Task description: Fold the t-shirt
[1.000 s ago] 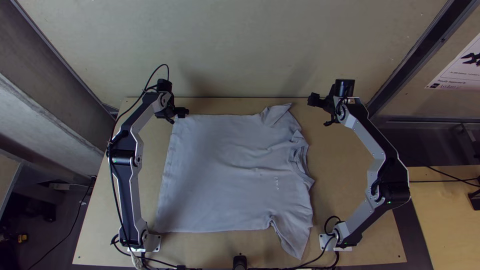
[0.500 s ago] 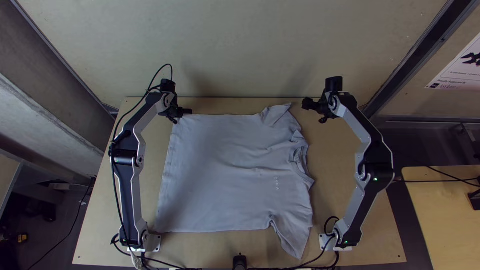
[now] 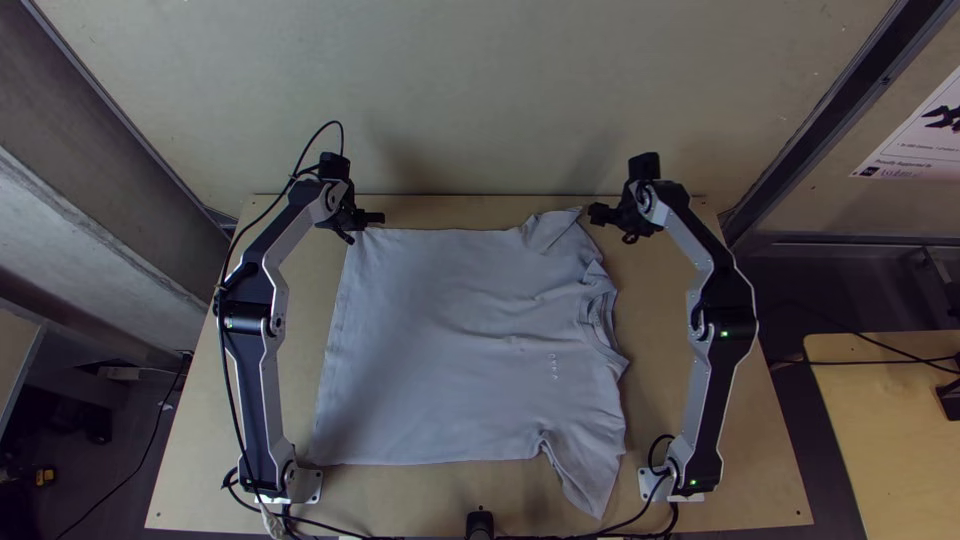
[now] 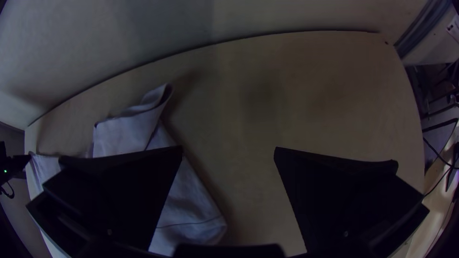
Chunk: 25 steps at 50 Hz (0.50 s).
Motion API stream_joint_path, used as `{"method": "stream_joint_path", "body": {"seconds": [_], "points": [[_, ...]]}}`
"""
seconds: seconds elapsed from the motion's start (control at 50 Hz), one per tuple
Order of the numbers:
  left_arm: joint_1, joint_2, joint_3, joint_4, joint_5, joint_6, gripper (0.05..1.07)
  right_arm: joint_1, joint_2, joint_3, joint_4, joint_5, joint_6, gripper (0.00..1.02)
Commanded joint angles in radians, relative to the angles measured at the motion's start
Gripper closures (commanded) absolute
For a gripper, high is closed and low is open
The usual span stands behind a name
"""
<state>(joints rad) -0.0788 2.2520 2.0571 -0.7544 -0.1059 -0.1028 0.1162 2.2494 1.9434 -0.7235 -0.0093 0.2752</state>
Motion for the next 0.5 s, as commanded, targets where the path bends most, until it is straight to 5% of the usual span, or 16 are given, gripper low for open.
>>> {"method": "stream_joint_path", "body": {"seconds": [0.0,0.3,0.48], "points": [[-0.004,-0.045,0.014,-0.016,0.006,-0.021,1.05,0.027,0.053,0.032,-0.022,-0.004,-0.022,0.16],[-0.001,-0.048,0.015,-0.016,0.006,-0.021,1.05,0.073,0.121,0.089,-0.06,-0.004,-0.027,0.17],[-0.001,-0.052,0.017,-0.02,0.006,-0.023,1.05,0.108,0.144,0.104,-0.065,-0.004,-0.056,0.59]]}}
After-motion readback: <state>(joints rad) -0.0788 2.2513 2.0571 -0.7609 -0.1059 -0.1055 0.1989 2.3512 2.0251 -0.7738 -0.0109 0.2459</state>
